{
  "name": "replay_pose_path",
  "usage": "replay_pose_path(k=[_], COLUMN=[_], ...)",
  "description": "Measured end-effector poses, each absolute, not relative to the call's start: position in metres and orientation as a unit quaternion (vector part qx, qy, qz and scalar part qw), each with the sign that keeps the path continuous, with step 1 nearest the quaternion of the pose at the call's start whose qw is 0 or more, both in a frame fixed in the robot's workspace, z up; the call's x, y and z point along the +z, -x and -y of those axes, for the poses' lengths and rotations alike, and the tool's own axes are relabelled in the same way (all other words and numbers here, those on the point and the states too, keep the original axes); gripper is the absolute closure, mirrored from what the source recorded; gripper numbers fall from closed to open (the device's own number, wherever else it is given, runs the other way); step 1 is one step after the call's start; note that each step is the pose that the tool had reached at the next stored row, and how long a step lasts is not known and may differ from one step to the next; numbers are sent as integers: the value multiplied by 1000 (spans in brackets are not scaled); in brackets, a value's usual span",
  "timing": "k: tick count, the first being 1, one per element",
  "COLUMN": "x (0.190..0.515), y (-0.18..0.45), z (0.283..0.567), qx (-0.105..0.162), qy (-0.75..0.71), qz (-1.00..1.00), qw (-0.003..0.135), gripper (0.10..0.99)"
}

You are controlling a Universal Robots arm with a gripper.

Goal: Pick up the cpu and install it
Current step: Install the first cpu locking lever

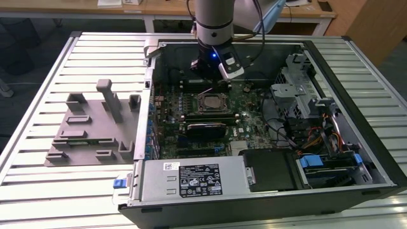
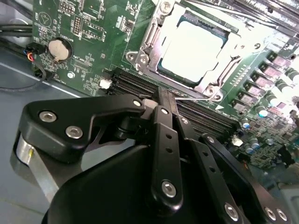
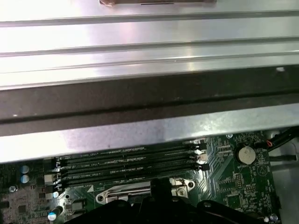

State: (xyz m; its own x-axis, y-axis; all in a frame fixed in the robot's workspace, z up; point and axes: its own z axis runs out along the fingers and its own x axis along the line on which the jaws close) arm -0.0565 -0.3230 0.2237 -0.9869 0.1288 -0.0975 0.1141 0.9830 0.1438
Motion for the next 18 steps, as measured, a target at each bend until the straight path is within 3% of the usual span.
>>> replay_pose_path(k=[5, 18], x=[219, 209], y=[60, 62], z=[322, 319], qx=[68, 63], qy=[-66, -135], qz=[-993, -986], qw=[63, 69], gripper=[980, 980])
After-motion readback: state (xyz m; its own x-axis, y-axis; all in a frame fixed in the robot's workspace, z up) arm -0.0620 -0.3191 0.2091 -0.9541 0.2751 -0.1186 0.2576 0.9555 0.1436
